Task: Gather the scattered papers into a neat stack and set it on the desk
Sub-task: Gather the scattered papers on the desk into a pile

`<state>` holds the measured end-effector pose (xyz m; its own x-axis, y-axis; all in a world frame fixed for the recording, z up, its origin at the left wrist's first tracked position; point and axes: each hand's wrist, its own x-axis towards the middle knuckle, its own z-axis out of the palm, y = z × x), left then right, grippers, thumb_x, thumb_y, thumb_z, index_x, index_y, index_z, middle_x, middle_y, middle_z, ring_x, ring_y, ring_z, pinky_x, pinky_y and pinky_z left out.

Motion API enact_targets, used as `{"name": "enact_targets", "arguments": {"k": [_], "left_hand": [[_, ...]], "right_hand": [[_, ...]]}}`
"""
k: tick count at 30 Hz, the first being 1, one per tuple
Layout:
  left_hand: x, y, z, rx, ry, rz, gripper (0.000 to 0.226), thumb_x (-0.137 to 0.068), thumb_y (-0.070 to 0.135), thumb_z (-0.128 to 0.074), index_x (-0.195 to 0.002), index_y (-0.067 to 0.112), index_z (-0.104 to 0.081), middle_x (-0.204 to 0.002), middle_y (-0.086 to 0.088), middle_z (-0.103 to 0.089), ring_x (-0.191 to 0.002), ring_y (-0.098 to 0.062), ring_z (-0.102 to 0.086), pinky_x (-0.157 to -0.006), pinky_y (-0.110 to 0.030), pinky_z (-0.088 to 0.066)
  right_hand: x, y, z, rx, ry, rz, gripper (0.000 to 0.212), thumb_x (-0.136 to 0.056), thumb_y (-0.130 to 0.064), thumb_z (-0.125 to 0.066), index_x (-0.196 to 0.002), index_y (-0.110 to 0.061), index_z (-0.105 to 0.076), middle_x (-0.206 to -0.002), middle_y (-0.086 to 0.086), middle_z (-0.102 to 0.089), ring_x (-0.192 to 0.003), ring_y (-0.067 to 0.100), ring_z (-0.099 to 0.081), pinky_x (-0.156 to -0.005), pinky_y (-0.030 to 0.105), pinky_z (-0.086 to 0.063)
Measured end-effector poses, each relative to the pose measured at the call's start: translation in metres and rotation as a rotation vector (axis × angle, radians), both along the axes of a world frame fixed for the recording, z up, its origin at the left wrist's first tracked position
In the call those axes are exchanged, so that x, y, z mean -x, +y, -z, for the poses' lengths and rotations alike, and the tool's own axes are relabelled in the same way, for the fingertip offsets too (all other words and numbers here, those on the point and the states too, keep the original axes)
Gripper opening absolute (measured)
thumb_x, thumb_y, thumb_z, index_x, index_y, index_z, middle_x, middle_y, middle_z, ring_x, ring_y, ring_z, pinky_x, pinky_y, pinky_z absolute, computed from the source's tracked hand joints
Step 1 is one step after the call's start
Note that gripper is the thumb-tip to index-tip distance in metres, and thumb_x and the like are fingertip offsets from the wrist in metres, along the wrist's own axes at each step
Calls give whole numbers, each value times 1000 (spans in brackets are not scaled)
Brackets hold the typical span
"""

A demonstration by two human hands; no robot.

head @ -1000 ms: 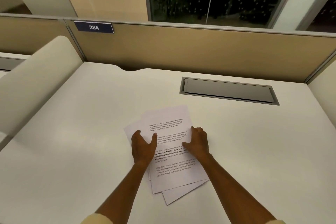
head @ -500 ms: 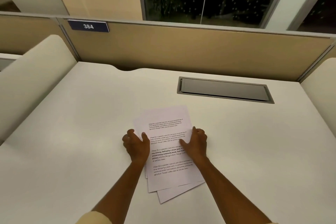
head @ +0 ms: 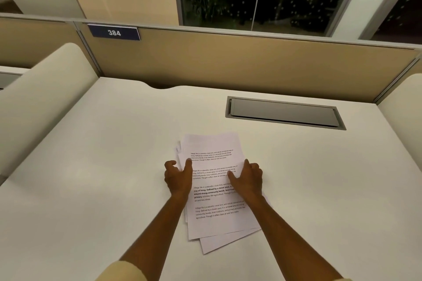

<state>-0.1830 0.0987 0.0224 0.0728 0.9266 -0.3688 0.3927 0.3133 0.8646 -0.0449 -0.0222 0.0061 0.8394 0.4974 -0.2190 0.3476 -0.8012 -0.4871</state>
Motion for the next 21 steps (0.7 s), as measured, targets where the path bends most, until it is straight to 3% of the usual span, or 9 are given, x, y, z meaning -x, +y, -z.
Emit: {"name": "enact_targets", "arguments": {"k": [6,15,21], "left_hand": [[1,9,-2,109,-118,-30,47,-85,41,-68,-116,14,-45,-108,-10,-61,-87,-23,-57,-75,-32,-44],[-6,14,-17,230,-143,-51,66,-82,50,-70,-128,14,-40,-111,-7,-51,-95,-28,-57,-79,-38,-49],[-11,15,-21,285,-116,37,60,-79,52,-71,-114,14,-40,-108,-11,-60,-84,-25,-62,-68,-37,-53]], "right_hand": [[6,3,-2,6,54,9,75,-81,-56,-63,-136,-10,-42,-131,13,-49,-124,31,-45,-101,39,-42],[11,1,-5,19,43,-14,76,-80,-56,-65,-136,-11,-42,-130,13,-48,-123,30,-45,-102,37,-42],[16,1,-4,16,27,-26,73,-80,-56,-65,-133,-11,-43,-131,12,-48,-122,29,-44,-102,37,-41]]}}
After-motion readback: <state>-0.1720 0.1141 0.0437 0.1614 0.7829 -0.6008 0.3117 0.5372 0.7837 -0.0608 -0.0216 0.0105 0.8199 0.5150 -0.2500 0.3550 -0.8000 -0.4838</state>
